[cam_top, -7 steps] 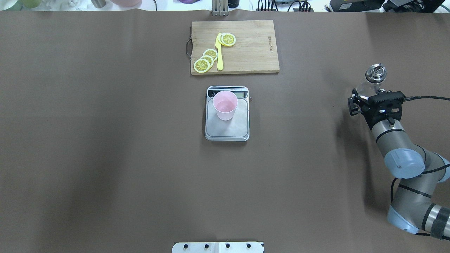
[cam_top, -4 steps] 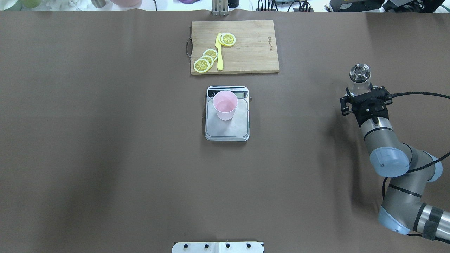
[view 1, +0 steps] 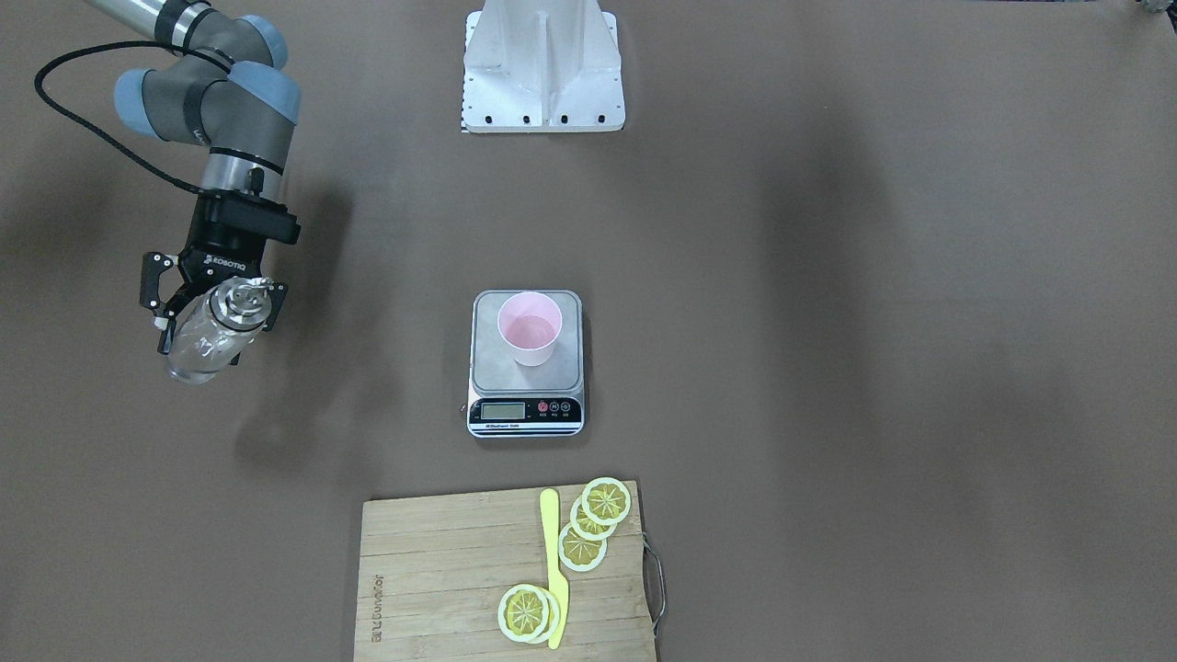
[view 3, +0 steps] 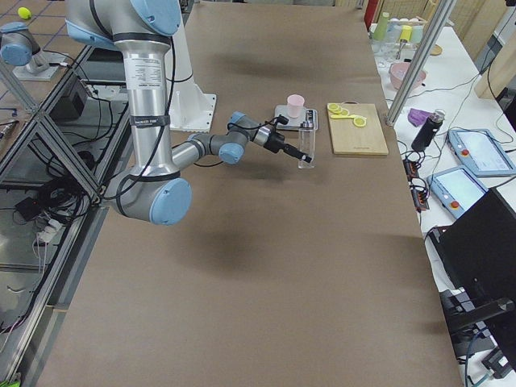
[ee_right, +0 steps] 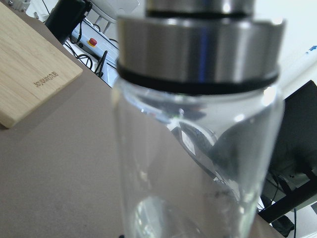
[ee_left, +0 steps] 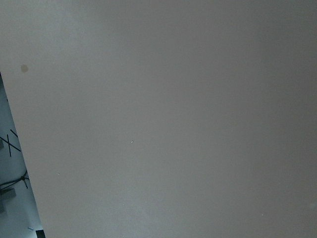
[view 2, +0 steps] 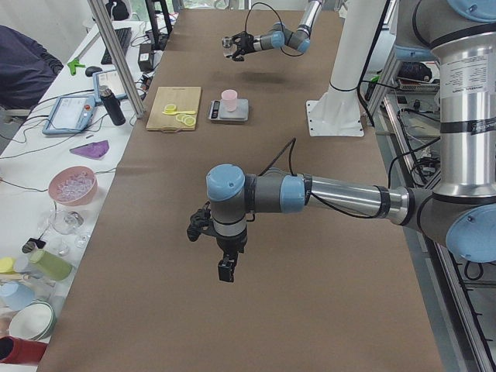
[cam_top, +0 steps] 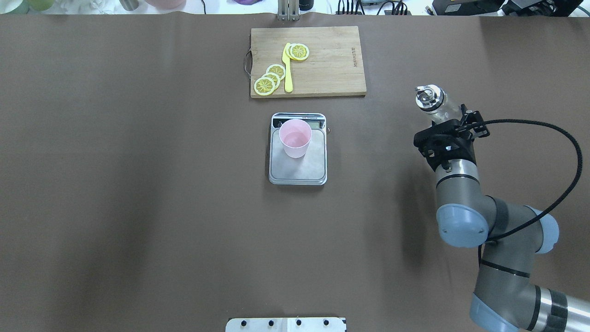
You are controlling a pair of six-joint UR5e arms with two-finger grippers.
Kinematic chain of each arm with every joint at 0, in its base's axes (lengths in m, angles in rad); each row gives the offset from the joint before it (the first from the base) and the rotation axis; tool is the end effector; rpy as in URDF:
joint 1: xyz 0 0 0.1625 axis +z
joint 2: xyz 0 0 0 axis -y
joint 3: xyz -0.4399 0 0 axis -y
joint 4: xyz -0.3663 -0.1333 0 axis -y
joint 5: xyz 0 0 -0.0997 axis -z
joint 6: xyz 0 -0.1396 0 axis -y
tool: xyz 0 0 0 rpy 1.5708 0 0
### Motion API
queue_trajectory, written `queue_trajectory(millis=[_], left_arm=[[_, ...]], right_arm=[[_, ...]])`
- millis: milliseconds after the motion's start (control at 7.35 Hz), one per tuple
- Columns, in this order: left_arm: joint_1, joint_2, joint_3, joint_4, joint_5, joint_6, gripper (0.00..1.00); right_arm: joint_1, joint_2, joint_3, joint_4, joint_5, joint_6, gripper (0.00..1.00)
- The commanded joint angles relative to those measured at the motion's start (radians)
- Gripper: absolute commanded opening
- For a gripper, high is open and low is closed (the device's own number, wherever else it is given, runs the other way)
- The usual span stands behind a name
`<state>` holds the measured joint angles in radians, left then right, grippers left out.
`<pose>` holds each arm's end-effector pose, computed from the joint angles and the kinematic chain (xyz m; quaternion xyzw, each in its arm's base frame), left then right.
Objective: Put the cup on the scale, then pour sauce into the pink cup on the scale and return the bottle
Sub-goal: 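Lift the bottle with the right gripper toward the pink cup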
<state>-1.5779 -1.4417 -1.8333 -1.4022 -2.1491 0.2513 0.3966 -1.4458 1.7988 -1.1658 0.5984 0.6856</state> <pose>-0.0598 -0.4015 0.6704 0.0200 0.2849 0.1117 0.9518 -0.3882 -0.4322 0.4609 0.5436 -0.0026 -0.0309 0.8388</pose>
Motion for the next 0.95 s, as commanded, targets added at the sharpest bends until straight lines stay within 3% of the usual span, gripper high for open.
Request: queue_trajectory(millis=[0, 272, 816], left_arm=[[-0.001, 0.007, 0.008, 0.002, 0.0, -0.001, 0.98], [0.001, 0.012, 0.029, 0.0, 0.0, -0.001, 0.98], [-0.001, 0.012, 0.049, 0.0, 0.0, -0.001, 0.98]], right_arm=[[-0.056, 0.105, 0.01, -0.275, -0.104, 0.012, 0.0], [-0.09, 0.148, 0.005, -0.34, -0.135, 0.014, 0.0], [-0.099, 0.252, 0.005, -0.607, -0.173, 0.014, 0.0]])
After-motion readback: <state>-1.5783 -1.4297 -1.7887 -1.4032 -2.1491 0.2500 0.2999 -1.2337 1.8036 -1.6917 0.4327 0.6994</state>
